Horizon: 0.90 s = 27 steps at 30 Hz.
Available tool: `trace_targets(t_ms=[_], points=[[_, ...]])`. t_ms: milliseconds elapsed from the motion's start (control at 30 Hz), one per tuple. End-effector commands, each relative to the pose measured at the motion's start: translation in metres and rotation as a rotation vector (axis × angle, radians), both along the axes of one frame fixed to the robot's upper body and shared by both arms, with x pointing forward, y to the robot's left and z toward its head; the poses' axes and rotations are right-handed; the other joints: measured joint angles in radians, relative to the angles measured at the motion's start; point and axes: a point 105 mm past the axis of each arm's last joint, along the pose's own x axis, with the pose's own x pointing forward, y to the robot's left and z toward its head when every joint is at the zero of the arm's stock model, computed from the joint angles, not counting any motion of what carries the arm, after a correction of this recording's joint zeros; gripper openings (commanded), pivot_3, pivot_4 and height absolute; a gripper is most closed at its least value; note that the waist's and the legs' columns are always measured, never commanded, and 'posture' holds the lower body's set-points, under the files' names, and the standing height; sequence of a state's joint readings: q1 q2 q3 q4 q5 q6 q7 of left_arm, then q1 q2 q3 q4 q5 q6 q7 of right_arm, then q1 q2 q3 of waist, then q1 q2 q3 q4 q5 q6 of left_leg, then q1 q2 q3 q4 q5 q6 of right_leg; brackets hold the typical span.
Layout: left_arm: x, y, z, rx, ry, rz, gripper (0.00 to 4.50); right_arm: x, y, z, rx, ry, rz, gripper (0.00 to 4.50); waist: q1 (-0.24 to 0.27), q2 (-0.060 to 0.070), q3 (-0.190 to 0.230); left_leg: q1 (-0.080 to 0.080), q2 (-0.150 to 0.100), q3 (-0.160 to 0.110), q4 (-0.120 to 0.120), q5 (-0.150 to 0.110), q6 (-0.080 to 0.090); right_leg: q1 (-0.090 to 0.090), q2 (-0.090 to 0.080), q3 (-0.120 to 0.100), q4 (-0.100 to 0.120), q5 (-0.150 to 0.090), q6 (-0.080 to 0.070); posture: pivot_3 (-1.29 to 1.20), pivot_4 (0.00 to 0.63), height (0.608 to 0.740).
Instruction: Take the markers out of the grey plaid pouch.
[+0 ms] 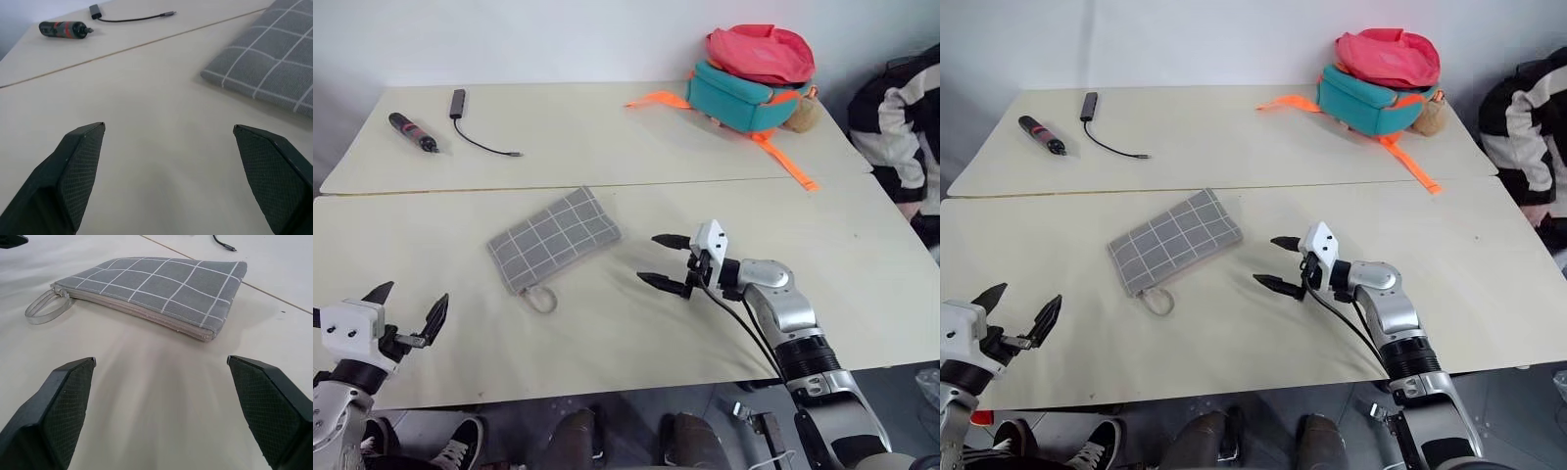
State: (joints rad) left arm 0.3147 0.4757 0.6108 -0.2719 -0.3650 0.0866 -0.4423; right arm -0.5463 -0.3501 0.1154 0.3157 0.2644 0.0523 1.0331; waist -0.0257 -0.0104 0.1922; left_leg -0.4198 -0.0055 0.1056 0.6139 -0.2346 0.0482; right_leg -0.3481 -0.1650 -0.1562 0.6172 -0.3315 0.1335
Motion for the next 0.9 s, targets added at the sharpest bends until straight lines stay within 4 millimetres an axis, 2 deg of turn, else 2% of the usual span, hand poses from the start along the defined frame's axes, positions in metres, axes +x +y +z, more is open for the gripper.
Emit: trace_targets(t_ms=[33, 267, 333, 433, 533, 667, 800, 900], points=[[0.0, -0.004, 0.009, 0.006, -0.026, -0.035, 4.47, -0.001, -0.003, 0.011, 0.015, -0.044, -0.007, 4.5, 0.0, 0.0, 0.0, 0.0, 0.0, 0.0, 0.0, 0.0, 0.0, 0.0, 0.0, 0.0, 0.0, 0.0, 0.0, 0.0, 0.15, 0.74], [0.005, -0.007, 0.005, 0.049, -0.001, -0.046, 4.47, 0.0, -0.006, 0.013, 0.018, -0.05, -0.027, 4.5, 0.0, 0.0, 0.0, 0.0, 0.0, 0.0, 0.0, 0.0, 0.0, 0.0, 0.0, 0.0, 0.0, 0.0, 0.0, 0.0, 0.15, 0.74], [0.007, -0.005, 0.005, 0.06, -0.003, -0.039, 4.47, 0.002, -0.004, 0.021, 0.061, -0.044, -0.04, 4.5, 0.0, 0.0, 0.0, 0.0, 0.0, 0.0, 0.0, 0.0, 0.0, 0.0, 0.0, 0.0, 0.0, 0.0, 0.0, 0.0, 0.15, 0.74], [0.012, -0.005, 0.006, 0.13, -0.001, -0.042, 4.5, 0.011, 0.004, 0.03, 0.107, -0.047, -0.071, 3.94, -0.001, 0.0, 0.0, 0.0, 0.0, 0.0, 0.0, 0.0, 0.0, 0.0, 0.0, 0.0, 0.0, 0.0, 0.0, 0.0, 0.15, 0.74], [0.02, -0.006, 0.005, 0.209, -0.009, -0.042, 4.5, 0.02, 0.021, 0.036, 0.133, -0.076, -0.104, 2.91, -0.002, 0.0, 0.0, 0.0, 0.0, 0.001, 0.0, 0.0, -0.001, -0.003, 0.0, 0.0, 0.003, 0.0, 0.0, 0.0, 0.15, 0.74], [0.041, -0.007, 0.004, 0.39, -0.005, -0.069, 4.5, 0.038, 0.064, 0.045, 0.171, -0.123, -0.16, 1.52, -0.004, -0.001, -0.001, -0.001, 0.001, 0.004, 0.0, 0.001, -0.001, -0.008, 0.0, 0.0, 0.008, 0.0, 0.0, 0.0, 0.15, 0.74], [0.056, -0.011, 0.002, 0.5, -0.025, -0.115, 4.5, 0.051, 0.097, 0.044, 0.13, -0.165, -0.181, 0.06, -0.009, -0.001, -0.001, -0.001, 0.001, 0.006, -0.002, 0.003, 0.001, -0.011, 0.0, 0.0, 0.011, 0.0, 0.0, 0.0, 0.15, 0.74], [0.064, -0.019, 0.002, 0.583, -0.047, -0.177, 4.5, 0.06, 0.109, 0.038, 0.076, -0.173, -0.208, 0.02, -0.008, -0.001, -0.001, -0.001, 0.001, 0.006, -0.002, 0.003, 0.001, -0.011, 0.0, 0.001, 0.011, 0.0, 0.0, 0.0, 0.15, 0.74]])
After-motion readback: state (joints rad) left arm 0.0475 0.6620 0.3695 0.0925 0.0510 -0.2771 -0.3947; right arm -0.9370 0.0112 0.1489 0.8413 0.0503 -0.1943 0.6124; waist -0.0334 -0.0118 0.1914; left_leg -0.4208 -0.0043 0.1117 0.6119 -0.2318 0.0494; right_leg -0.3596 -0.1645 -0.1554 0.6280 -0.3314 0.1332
